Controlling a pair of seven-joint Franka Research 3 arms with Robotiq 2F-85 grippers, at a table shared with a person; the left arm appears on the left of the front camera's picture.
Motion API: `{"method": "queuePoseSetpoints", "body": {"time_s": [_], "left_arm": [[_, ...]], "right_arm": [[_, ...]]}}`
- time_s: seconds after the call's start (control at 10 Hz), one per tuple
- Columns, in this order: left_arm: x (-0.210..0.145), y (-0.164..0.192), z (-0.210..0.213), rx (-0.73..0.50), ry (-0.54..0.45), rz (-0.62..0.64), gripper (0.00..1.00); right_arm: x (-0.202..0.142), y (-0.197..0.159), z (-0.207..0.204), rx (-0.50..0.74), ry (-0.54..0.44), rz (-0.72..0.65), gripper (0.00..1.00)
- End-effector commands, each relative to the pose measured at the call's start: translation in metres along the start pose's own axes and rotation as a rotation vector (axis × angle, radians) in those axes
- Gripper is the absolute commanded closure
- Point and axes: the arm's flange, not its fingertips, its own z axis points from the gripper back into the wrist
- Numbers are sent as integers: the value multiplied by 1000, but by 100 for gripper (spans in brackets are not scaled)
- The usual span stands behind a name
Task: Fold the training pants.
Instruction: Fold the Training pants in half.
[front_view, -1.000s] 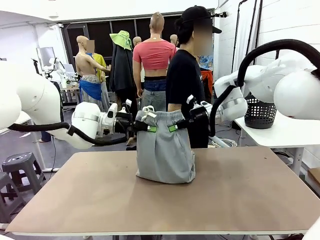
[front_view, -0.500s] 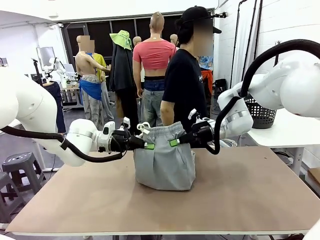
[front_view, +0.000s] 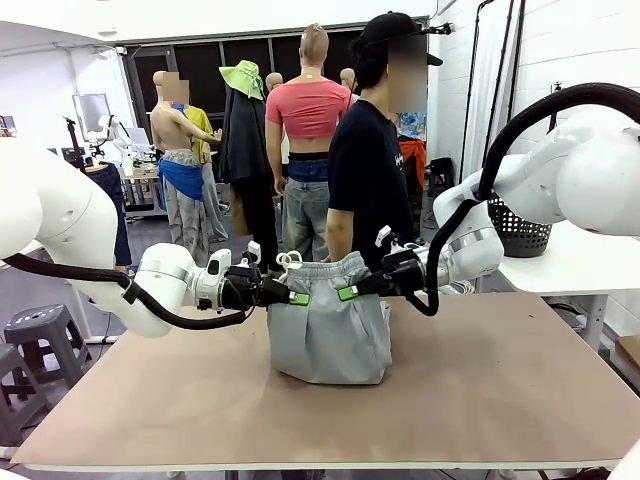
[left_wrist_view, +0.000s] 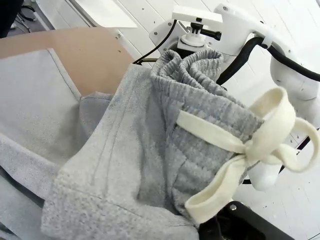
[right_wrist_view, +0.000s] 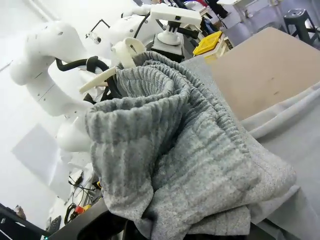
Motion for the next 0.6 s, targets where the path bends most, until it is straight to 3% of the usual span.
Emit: {"method": "queuePoseSetpoints", "body": {"time_s": [0.0, 0.1, 0.4, 0.5], "left_arm": [[1, -3, 1, -18, -1, -2, 100], [0, 0, 0, 0, 0, 0, 100], [48, 34, -4, -29, 86, 311, 100], [55, 45, -2, -18, 58, 377, 100]], "right_arm": [[0, -1, 0, -6, 1, 0, 100], [13, -6, 9, 30, -41, -66, 100], [16, -37, 26, 42, -121, -239, 100], [14, -47, 30, 57, -137, -289, 100]]}}
